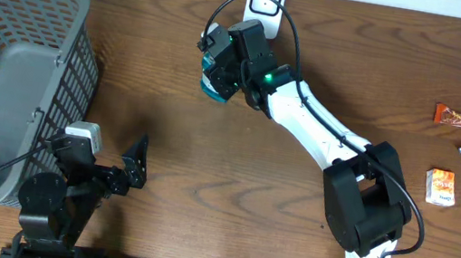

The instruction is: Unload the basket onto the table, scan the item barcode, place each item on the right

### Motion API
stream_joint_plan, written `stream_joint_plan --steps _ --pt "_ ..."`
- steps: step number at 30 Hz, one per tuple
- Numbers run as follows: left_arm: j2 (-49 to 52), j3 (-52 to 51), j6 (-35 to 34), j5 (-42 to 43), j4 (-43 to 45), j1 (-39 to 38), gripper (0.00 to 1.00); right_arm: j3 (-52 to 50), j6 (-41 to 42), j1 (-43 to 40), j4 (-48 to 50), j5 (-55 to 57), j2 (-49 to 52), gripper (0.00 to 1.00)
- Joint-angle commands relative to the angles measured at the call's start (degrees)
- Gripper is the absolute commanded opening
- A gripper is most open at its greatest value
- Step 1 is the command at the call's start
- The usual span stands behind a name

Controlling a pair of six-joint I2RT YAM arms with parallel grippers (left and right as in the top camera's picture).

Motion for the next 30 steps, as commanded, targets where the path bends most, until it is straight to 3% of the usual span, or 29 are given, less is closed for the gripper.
stream_joint_plan --steps 1,2,9,16,23,30 --pt "-0.09 -0.04 -0.13 0.52 0.07 -0.13 0.99 -0.11 0.31 0.0 1.05 -0.04 0.37 0.52" --pt "-0.09 -0.04 -0.13 0.52 0.07 -0.13 0.99 -0.11 0.26 0.02 1.27 -0.04 0.37 0.6" --pt "-0.09 -0.04 -0.13 0.52 0.07 -0.13 0.99 -0.11 0.26 0.02 2.91 -0.04 0.37 0.75" --pt "-0.09 -0.04 -0.13 0.52 0.07 -0.13 0.99 -0.11 0.33 -0.04 2.38 -0.07 -1.62 0.99" --pt "-0.09 -0.04 -0.13 0.52 0.07 -0.13 0.99 -0.09 0.35 -0.02 -1.53 -0.07 -12.7 0.99" --pt "-0.09 -0.04 -0.13 0.52 0.07 -0.13 0.99 -0.11 0.31 0.11 -22.32 -0.07 -29.64 0.99"
